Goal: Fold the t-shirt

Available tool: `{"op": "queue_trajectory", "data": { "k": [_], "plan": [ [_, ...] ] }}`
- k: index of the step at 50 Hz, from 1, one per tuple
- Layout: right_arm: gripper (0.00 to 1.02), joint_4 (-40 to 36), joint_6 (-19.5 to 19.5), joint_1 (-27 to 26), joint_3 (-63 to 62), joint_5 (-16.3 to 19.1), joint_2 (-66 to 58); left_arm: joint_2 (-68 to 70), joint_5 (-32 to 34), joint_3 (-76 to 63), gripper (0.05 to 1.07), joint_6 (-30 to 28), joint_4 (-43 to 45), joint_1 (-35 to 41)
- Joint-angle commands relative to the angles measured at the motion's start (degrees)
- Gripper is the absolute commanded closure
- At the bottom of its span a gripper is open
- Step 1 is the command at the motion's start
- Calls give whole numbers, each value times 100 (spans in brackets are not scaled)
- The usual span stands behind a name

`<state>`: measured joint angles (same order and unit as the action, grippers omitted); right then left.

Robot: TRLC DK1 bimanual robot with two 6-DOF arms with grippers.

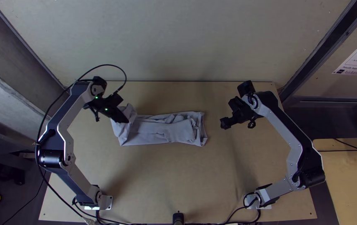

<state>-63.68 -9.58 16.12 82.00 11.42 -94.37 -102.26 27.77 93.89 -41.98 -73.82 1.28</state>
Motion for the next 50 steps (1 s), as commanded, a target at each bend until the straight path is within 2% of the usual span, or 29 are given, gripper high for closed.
{"op": "queue_trajectory", "data": {
  "k": [1, 9, 16, 28, 50],
  "plan": [
    [5, -4, 71, 32, -158, 9, 173, 13, -79, 358, 104, 489, -80, 294],
    [5, 22, 71, 14, -228, 9, 235, -207, -79, 789, 104, 946, -53, 672],
    [5, 75, 71, -4, -316, 9, 279, -383, -17, 1193, 104, 1684, 114, 1094],
    [5, 101, 44, -21, -404, 9, 366, -541, 53, 1448, 104, 2572, 527, 1709],
    [5, 110, -167, -355, -509, 9, 569, -1033, 159, 1712, 104, 3081, 905, 2307]
  ]
}}
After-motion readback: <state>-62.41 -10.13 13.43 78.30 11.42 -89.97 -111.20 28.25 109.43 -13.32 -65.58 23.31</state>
